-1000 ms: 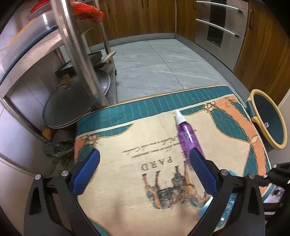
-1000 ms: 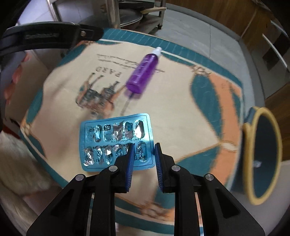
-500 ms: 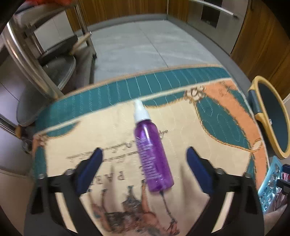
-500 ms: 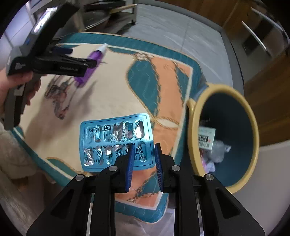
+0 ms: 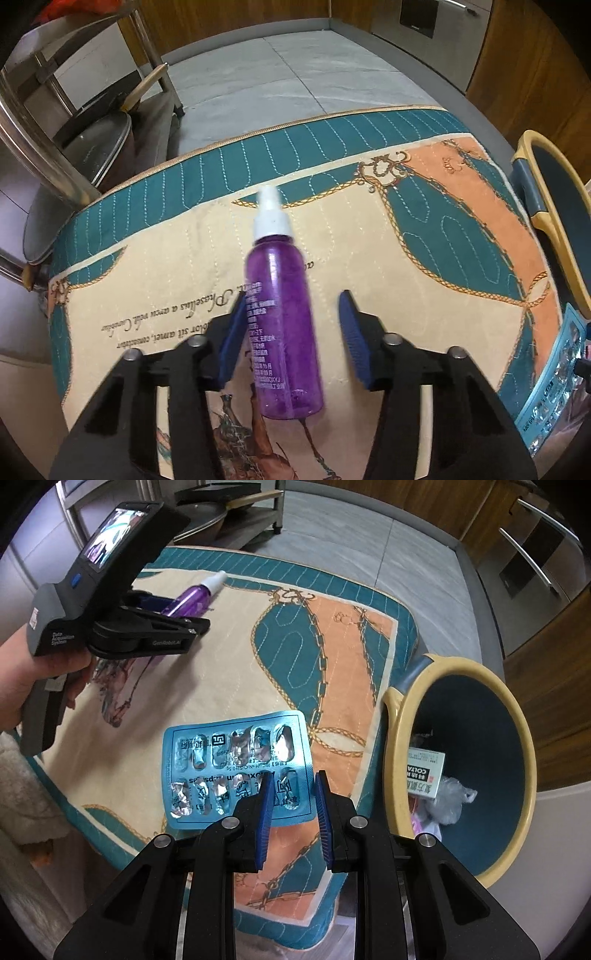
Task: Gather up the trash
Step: 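Grasp the blue blister pack with the right tool while the left grasps the purple spray bottle, then carry the blister pack over the bin with the right tool while the left carries the spray bottle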
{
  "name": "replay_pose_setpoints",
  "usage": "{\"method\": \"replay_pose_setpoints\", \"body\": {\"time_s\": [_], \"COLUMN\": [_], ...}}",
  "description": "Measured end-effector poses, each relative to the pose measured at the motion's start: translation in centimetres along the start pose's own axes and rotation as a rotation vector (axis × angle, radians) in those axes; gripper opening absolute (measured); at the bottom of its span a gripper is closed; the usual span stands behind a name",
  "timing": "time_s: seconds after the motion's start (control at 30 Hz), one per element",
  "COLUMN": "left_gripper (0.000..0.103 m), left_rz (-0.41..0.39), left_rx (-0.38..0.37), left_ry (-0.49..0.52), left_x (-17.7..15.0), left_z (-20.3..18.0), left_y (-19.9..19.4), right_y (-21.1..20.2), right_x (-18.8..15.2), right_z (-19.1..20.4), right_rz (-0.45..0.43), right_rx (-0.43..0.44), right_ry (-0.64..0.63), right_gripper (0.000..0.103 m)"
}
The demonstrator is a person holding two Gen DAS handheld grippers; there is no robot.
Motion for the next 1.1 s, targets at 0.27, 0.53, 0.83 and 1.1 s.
{"method": "replay_pose_setpoints", "body": {"time_s": [0.27,0.53,0.83,1.1], "left_gripper": [0.032,0.032,0.032,0.032], "left_rz": [-0.011,-0.114,-0.302,-0.365], "left_rx": [0.000,-0.038,-0.082,-0.177], "left_ry": [0.035,0.003,0.143,0.160], "left_x": [-0.1,0.9,3.8,4.2], "left_z": [-0.2,0.1,-2.9,-5.3], "left_y": [-1.1,-7.7,-18.4,-21.1], "right_y": [-0.7,-2.2,-3.9,-5.6], "right_x": [1.2,1.3,1.2,0.7], "right_z": [-1.0,-3.0,-4.0,-7.5], "right_rz": [-0.041,-0.082,-0.126,-0.178], "right_rx": [-0.026,-0.067,-0.070,-0.097], "right_ry": [0.010,0.066,0.122,0.217], "right_gripper": [0.023,0.023,0.023,0.023]}}
Point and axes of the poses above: each gripper's, at about its wrist camera, not at the fingertips, and y roughly the way its jaws point, z to its left, x to its top, the point moved 10 cm from there along y, roughly the way its jaws point, and after that the axes turned 3 degrees about x, right-handed, at the moved point
